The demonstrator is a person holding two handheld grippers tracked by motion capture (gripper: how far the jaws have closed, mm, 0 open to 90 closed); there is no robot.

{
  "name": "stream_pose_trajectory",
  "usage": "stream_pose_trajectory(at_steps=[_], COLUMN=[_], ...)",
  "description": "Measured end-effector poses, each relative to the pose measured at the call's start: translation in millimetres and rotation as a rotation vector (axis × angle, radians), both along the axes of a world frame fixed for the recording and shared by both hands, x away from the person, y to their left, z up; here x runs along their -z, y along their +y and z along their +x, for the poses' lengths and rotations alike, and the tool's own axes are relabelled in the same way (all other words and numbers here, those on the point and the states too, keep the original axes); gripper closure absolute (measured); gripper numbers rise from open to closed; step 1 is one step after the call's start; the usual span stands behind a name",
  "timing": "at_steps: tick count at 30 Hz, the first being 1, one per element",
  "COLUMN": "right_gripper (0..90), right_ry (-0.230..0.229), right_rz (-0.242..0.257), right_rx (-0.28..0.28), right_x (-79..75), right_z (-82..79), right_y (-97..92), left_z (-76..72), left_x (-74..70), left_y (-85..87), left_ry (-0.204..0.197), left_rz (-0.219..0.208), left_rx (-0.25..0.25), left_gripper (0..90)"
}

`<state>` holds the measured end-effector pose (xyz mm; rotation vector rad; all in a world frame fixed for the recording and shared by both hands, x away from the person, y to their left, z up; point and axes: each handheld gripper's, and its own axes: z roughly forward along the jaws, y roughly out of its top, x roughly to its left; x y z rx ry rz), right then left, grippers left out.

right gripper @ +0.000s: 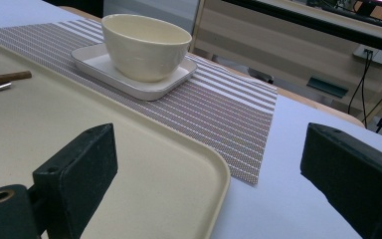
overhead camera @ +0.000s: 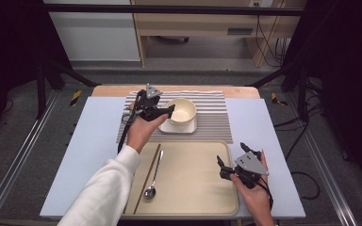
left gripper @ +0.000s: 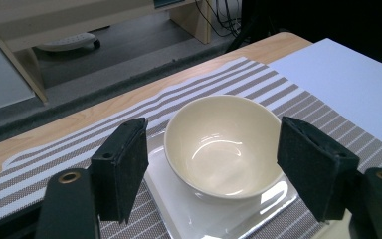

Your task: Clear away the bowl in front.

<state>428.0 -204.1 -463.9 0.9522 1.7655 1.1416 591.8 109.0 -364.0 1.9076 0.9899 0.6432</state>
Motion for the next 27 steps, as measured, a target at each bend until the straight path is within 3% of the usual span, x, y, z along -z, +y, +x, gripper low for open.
stream_pose_trajectory(at_steps=[27], right_gripper=[8.2], right_ry=[-0.001], right_rz=[0.028], right_rx=[0.009], right_x=[0.4], right_z=[0.2], right_y=[-1.4], left_z=[27.5], left_x=[26.6], left_y=[-11.2], left_ry=[-0.016], left_rz=[0.003], left_rx=[-0.087], left_gripper=[29.7])
